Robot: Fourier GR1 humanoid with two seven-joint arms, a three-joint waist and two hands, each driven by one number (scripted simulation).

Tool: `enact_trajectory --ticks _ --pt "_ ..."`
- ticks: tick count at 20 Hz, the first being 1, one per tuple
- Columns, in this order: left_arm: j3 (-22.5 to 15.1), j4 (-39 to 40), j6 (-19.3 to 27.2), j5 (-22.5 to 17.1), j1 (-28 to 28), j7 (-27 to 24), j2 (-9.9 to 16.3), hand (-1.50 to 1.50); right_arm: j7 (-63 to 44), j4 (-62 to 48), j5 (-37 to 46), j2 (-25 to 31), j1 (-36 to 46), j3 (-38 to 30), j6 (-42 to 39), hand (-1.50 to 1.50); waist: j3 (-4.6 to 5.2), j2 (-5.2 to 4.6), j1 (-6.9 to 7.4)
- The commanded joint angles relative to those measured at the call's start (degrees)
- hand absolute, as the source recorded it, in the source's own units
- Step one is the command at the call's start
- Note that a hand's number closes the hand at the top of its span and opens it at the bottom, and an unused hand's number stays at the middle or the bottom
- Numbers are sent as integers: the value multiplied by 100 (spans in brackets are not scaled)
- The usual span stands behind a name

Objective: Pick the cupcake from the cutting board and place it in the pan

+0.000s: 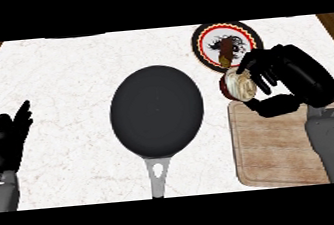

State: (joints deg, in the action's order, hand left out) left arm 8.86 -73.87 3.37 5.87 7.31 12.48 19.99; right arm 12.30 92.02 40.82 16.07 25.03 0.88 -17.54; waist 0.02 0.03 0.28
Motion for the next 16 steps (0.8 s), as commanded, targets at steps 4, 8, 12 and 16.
enact_trajectory --ticks 4,8,12,16 --pt "-131 -124 127 180 120 206 -166 0 -499 -1342 159 -1141 802 315 508 150 -3 -21 55" --pt "42 46 -125 1 213 74 -27 0 -856 -2422 210 -1580 1728 471 957 150 -1 -38 103" --pt "-23 -229 -137 74 -178 34 -75 0 -1022 -3561 -62 -1597 2454 554 1386 150 -3 -39 169" --pt "-91 145 15 207 371 182 -219 0 -1209 -4475 -720 -1603 2851 1496 2328 150 -2 -57 194"
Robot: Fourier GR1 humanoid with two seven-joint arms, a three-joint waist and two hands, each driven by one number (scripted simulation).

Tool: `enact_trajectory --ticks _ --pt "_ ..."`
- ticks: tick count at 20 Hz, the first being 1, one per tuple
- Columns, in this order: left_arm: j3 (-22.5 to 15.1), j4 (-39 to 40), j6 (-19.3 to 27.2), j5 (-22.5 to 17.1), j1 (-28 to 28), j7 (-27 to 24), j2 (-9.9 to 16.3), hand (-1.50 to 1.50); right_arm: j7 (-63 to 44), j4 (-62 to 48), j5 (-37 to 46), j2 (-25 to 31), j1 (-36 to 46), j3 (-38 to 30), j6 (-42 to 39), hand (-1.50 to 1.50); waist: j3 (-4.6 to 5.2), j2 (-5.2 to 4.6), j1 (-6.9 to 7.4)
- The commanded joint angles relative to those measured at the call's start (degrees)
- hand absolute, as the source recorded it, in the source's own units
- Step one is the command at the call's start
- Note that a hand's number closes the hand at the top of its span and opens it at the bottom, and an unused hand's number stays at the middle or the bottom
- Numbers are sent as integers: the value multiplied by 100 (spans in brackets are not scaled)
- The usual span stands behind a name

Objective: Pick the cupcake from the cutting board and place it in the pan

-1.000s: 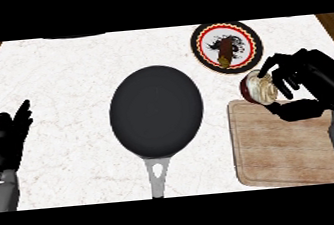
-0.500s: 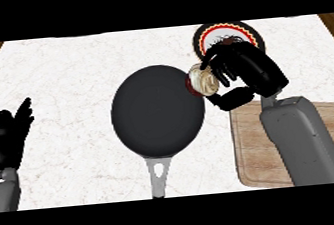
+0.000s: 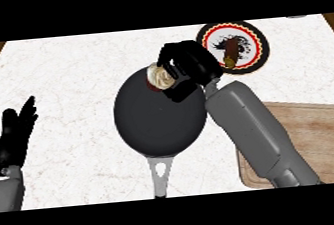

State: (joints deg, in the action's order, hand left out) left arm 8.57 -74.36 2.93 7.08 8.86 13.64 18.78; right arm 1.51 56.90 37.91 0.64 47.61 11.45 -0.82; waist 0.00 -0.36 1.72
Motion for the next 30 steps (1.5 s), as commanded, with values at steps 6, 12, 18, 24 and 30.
enact_trajectory --ticks 6,12,18,24,30 --pt "-126 -22 -139 22 236 62 -77 0 478 -2220 -1444 -63 864 1170 1290 150 -3 -68 317" --pt "-346 12 32 227 404 41 -302 0 874 -2633 -2607 -63 533 1541 1267 -150 -8 -139 518" --pt "-322 89 -294 92 595 -26 -157 0 866 -2562 -3443 -64 573 2173 1488 -150 -10 -161 722" --pt "-278 223 -202 126 458 -85 -214 0 1506 -2277 -4341 -64 438 2254 1862 -150 -12 -125 621" --pt "-120 337 -289 61 402 -238 -59 0 1852 -2542 -5123 -64 765 2015 2321 -150 -5 -115 488"
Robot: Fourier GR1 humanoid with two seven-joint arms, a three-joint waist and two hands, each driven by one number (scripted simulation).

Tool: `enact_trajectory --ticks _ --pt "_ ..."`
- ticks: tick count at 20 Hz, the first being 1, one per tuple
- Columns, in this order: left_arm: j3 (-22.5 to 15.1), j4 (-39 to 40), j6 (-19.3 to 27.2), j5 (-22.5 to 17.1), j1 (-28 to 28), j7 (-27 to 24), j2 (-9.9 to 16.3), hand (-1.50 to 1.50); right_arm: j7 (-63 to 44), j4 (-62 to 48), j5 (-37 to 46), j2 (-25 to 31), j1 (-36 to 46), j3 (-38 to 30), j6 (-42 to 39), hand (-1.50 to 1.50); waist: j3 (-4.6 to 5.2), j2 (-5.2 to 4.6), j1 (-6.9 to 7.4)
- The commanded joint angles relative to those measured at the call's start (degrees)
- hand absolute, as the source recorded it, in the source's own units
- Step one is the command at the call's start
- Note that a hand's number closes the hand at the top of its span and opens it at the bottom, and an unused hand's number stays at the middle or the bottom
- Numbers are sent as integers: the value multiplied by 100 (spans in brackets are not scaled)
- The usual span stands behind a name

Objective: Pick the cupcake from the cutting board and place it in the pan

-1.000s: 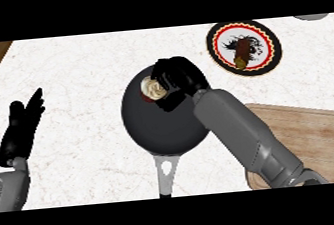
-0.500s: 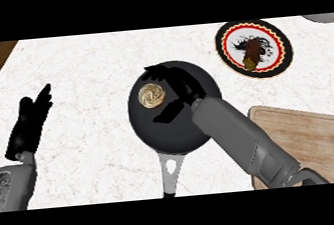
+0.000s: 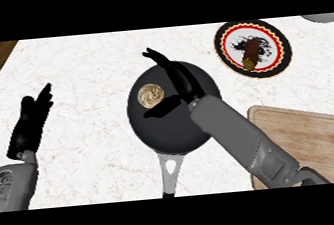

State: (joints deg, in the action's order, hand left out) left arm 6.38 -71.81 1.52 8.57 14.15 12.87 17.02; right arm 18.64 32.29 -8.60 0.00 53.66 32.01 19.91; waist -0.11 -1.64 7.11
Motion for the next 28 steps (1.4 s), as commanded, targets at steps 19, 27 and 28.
enact_trajectory --ticks 19,27,28 --pt "436 -336 126 -68 -748 15 131 0 878 -759 -1193 2345 103 -1656 -2302 -150 9 163 -706" --pt "499 -184 17 -54 -374 86 254 0 1853 -1638 -940 3313 -34 -1934 -3729 -150 3 94 -584" --pt "432 -392 -48 -102 -609 123 146 0 1620 -1774 -825 3206 233 -1943 -3732 -150 4 110 -556"
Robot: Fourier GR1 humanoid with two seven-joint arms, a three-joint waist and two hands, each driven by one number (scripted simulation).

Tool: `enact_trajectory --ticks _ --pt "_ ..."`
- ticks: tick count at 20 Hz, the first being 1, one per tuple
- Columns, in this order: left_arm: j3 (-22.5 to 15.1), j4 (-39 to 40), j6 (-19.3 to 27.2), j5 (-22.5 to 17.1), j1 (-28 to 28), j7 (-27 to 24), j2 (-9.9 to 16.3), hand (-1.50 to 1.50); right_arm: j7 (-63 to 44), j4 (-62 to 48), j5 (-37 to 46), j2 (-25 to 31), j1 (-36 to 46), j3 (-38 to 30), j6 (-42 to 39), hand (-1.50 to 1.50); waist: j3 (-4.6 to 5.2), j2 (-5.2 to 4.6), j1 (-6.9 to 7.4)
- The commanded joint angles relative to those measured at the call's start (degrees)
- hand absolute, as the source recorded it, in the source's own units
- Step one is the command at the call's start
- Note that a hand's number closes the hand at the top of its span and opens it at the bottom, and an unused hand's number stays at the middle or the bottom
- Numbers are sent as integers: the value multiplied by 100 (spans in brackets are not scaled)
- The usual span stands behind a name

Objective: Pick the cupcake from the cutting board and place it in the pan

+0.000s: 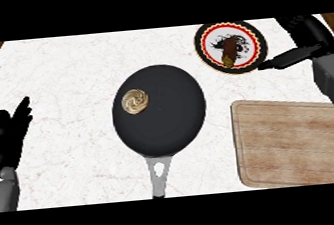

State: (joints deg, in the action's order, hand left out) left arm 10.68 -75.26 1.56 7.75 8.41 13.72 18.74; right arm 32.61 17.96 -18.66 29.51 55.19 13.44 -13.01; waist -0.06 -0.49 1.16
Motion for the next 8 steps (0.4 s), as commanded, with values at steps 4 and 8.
enact_trajectory --ticks 4,8 --pt "44 394 28 105 324 -30 21 0 482 -596 297 672 58 -156 -922 -150 -1 -23 16" --pt "-77 -120 31 100 1 -3 -117 0 901 -925 419 992 88 -234 -1228 -150 -9 -50 133"
